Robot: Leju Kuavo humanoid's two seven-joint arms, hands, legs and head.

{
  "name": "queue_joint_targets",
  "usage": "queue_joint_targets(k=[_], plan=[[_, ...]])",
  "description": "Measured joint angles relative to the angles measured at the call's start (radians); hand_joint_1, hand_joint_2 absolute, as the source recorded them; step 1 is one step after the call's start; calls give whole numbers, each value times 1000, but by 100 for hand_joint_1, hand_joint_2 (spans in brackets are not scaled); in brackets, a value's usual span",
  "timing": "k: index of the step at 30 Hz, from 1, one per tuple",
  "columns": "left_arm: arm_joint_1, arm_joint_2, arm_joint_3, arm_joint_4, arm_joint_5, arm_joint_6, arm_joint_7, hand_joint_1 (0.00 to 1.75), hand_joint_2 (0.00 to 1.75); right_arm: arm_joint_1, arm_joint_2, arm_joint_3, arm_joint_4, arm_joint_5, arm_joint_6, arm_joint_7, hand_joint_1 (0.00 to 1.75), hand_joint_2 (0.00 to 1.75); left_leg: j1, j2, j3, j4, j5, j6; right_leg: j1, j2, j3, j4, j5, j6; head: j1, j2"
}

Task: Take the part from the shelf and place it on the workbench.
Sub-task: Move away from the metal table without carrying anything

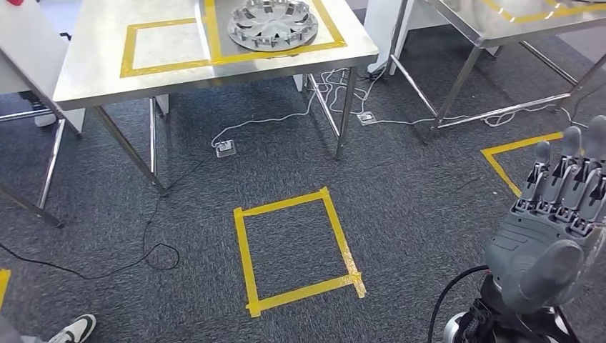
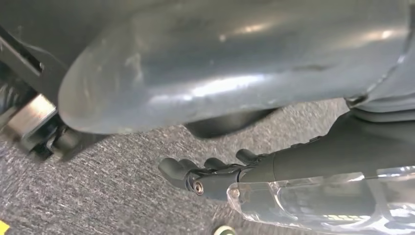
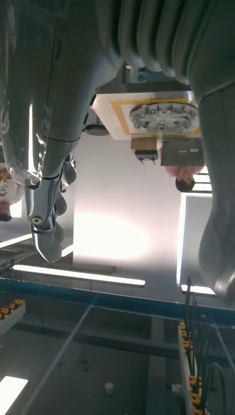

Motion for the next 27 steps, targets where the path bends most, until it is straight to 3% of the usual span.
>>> queue_joint_targets(k=[1,3,5,7,8,10,11,13,14,15,16,17,19,20,22,23,25,26,27], plan=[[0,0,-3,0,-3,0,1,0,0,0,0,-1,-1,0,0,0,0,0,-1,-8,35,-53,31,4,1,11,-6,6,1,1,-3,0],[-1,2,-7,0,-7,0,4,0,0,-1,1,-5,-3,2,0,0,0,0,0,-66,111,-180,75,15,-2,30,-19,22,0,5,-6,0],[-1,2,-10,0,-10,0,5,0,0,-2,1,-12,-5,4,0,2,0,0,1,-106,143,-241,80,18,-6,50,-33,33,2,15,-8,0],[-1,1,-11,0,-12,0,7,0,0,-3,1,-17,-8,5,0,4,0,0,1,-84,146,-252,82,20,-9,74,-43,36,7,28,-8,0],[-2,1,-11,0,-12,0,8,0,0,-3,1,-19,-11,6,0,4,0,0,3,-68,146,-258,83,25,-8,69,-49,42,4,34,-7,0],[-3,-2,-11,-1,-13,0,7,0,0,-7,0,-21,-15,6,0,6,0,0,8,-32,146,-266,88,32,-9,27,-78,102,-36,48,3,0],[-2,-3,-11,-1,-13,0,7,0,0,-8,0,-22,-16,6,0,7,0,0,7,-15,145,-266,89,34,-11,0,-103,159,-69,56,9,0],[-1,-4,-11,0,-14,-1,7,0,0,-8,0,-23,-16,7,0,10,0,0,7,22,143,-266,89,34,-21,-22,-154,280,-123,70,18,0],[-1,-4,-12,0,-14,-1,7,0,0,-7,0,-23,-16,8,0,10,0,0,7,39,142,-266,89,33,-26,-26,-163,306,-126,75,20,0],[-1,-4,-12,0,-14,-1,7,0,0,-7,0,-23,-16,10,0,10,0,0,8,54,141,-265,88,32,-30,-30,-155,296,-111,78,22,0],[-3,-5,-12,0,-15,-1,7,0,0,-7,0,-23,-16,13,0,10,0,0,9,67,142,-265,87,31,-32,-37,-128,247,-79,80,25,0],[-5,-5,-12,0,-16,-1,7,0,0,-8,0,-23,-17,18,0,10,0,0,9,79,144,-265,86,28,-33,-52,-90,175,-44,80,28,0],[-8,-6,-12,0,-17,0,7,0,0,-11,0,-23,-18,27,0,11,0,0,7,98,146,-265,84,17,-25,-90,-30,57,-6,71,34,0],[-9,-6,-12,0,-18,0,7,0,0,-12,0,-23,-19,30,0,13,0,0,5,107,147,-265,84,11,-21,-102,-20,31,-4,63,36,0],[-10,-5,-12,0,-19,0,7,0,0,-14,-1,-23,-19,36,0,18,0,0,4,126,150,-267,85,-1,-15,-93,-24,27,-6,46,35,0],[-12,-6,-12,-1,-19,0,7,0,0,-13,-1,-24,-21,37,0,20,0,0,6,119,151,-265,80,-6,-16,-84,-24,23,-3,38,33,0],[-14,-6,-12,-1,-20,0,7,0,0,-17,-1,-24,-26,39,0,22,0,0,9,61,132,-217,42,-12,-18,-66,-23,14,6,21,27,0],[-15,-6,-12,-1,-20,0,8,0,0,-19,0,-24,-28,39,0,22,0,0,10,25,107,-162,9,-11,-18,-57,-23,11,9,15,21,0],[-14,-6,-13,-1,-20,-1,8,0,0,-21,0,-23,-29,39,0,22,0,0,9,4,75,-93,-24,-9,-16,-46,-23,10,10,11,13,0]])
